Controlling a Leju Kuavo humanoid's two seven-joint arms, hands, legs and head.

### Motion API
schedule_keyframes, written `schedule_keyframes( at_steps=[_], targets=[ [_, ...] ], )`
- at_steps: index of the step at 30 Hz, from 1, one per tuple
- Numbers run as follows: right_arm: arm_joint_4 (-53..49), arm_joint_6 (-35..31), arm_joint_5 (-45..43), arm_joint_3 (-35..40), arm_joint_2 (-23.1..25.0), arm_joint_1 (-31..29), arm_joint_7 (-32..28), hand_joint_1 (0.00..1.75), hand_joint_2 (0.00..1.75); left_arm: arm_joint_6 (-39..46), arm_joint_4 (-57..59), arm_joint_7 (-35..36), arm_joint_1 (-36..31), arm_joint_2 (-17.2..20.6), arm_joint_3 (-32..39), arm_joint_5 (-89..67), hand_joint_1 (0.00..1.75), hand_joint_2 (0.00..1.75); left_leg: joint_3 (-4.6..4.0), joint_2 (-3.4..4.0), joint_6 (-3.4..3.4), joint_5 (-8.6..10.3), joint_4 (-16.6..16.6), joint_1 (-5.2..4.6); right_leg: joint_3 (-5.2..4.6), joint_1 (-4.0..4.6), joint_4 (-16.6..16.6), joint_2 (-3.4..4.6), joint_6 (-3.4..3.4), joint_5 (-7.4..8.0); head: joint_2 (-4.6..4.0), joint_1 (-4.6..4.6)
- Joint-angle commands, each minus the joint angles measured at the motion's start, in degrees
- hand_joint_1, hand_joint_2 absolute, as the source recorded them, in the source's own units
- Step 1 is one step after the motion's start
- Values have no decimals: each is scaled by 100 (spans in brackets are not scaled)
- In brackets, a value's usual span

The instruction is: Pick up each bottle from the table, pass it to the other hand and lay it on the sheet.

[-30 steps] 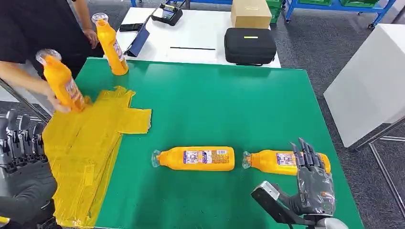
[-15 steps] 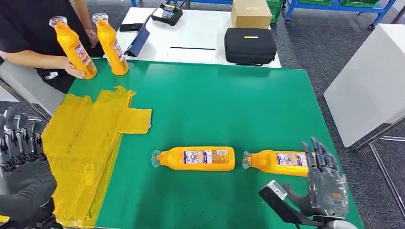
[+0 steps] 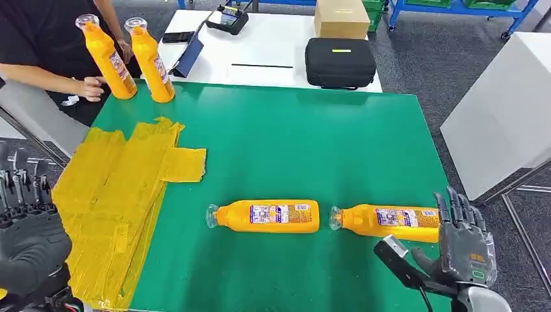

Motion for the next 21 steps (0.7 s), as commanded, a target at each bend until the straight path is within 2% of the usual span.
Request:
schedule_keyframes(
  at_steps=[1, 15, 21],
  targets=[
    [812, 74, 65, 166, -43, -519, 100, 0, 175, -71, 154, 67, -155, -208, 318, -5, 0, 0, 27, 25, -14, -6, -9, 5, 23, 7, -13, 11, -13, 2, 0, 0],
    [920, 117, 60, 397, -132, -548, 164, 0, 175, -137, 277, 84, -243, -182, 316, -43, 0, 0, 14, 12, -9, -3, -6, 3, 14, 4, -8, 5, -8, 1, 0, 0],
    [1036, 342, 70, 591, -293, -513, 329, 0, 175, -196, 393, 129, -407, -148, 278, -81, 0, 0, 13, 6, -9, 0, -8, 2, 14, 3, -8, -1, -8, 2, 0, 0]
  ],
)
